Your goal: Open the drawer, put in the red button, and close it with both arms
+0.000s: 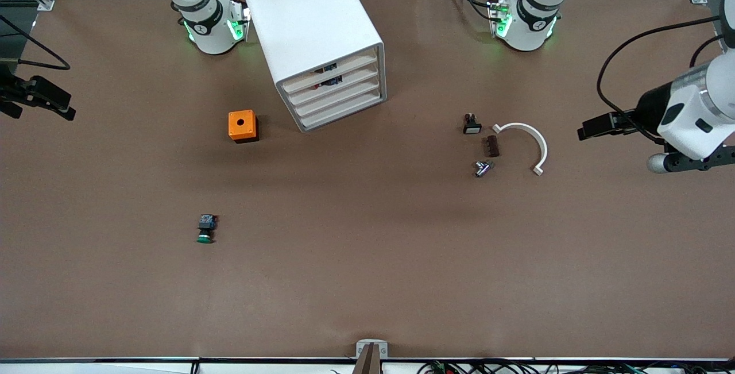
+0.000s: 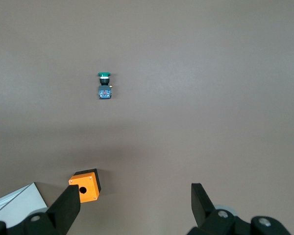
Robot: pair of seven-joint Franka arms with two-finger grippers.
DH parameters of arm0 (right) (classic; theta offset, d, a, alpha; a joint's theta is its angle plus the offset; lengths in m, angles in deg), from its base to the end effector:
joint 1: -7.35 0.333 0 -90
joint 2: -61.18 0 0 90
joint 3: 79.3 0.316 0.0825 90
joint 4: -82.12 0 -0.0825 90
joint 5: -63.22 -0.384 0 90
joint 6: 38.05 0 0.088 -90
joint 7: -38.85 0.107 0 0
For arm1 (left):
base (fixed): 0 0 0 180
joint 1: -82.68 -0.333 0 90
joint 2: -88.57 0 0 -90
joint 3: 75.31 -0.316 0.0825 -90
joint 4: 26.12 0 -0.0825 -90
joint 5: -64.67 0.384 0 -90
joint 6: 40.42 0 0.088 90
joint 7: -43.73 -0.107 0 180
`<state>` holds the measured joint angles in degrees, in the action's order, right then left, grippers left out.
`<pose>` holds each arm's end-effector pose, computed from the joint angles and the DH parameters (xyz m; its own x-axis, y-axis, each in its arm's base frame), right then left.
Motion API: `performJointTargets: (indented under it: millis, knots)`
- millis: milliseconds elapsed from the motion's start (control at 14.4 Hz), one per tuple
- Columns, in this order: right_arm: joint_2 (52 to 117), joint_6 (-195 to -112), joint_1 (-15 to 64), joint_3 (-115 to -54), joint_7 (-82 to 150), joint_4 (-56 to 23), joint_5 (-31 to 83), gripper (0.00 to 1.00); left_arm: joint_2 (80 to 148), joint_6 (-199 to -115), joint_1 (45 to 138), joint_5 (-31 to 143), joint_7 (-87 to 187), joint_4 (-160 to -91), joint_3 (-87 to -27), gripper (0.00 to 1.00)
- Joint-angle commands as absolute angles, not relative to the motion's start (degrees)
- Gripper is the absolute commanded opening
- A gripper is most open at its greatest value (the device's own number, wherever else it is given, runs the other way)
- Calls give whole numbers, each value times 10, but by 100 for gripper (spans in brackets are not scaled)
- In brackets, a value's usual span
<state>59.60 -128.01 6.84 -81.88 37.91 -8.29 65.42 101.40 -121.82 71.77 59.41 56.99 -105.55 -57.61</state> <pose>0.5451 -0.0339 0.6363 0.9991 -0.0376 0.0191 -0.0382 -0.9986 0.0375 0.5983 -0.0613 0.5753 0.9736 0.0940 -0.2080 0.1195 -0.9863 0.1140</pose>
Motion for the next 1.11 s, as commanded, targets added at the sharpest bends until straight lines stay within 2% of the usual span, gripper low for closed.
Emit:
performJointTargets:
  millis: [0, 348, 696, 1044]
  knots:
    - [591, -1280, 65, -816, 376, -87, 645, 100, 989, -1209, 773, 602, 504, -1090, -665, 100]
    - [589, -1271, 54, -821, 356, -88, 627, 100, 925, -1233, 807, 602, 427, -1179, -746, 100]
    - [589, -1259, 28, -820, 334, -64, 614, 100, 847, -1351, 800, 602, 424, -1295, -743, 100]
    - [590, -1260, 26, -818, 323, -64, 612, 100, 833, -1367, 806, 604, 434, -1297, -726, 100]
